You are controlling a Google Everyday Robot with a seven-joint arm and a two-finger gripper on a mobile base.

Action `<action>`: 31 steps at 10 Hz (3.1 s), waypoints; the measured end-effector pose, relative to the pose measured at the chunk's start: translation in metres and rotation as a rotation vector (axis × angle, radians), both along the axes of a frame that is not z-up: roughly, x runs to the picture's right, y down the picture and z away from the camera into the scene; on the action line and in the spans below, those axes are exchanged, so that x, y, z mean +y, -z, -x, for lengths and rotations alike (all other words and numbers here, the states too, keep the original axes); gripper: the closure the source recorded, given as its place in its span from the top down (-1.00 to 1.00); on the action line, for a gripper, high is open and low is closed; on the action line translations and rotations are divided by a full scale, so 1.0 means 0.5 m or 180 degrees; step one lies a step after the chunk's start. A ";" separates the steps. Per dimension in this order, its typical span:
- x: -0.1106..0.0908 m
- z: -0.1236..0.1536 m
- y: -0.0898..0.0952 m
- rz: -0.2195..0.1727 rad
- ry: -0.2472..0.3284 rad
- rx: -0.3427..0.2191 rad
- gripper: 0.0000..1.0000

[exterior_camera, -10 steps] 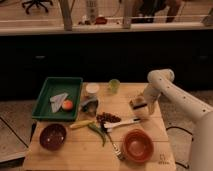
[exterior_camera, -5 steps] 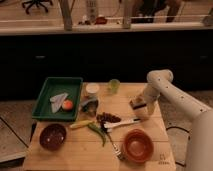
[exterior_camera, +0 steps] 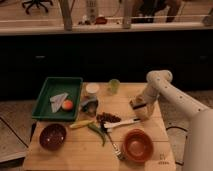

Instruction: Wipe red bowl with eraser

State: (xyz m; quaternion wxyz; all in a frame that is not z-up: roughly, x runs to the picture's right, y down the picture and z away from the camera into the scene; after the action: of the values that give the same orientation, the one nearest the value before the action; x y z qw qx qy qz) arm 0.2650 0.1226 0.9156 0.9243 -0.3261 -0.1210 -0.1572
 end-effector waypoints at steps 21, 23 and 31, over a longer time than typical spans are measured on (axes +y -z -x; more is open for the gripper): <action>-0.044 -0.012 0.132 -0.0017 0.0093 0.0129 -1.00; -0.041 -0.017 0.153 -0.0036 0.0091 0.0164 -1.00; -0.004 -0.030 0.240 -0.0181 0.0054 0.0287 -1.00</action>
State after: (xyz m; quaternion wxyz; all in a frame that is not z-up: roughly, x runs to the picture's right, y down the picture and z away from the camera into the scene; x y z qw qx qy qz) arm 0.2798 0.1206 0.7953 0.9363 -0.3075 -0.0720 -0.1535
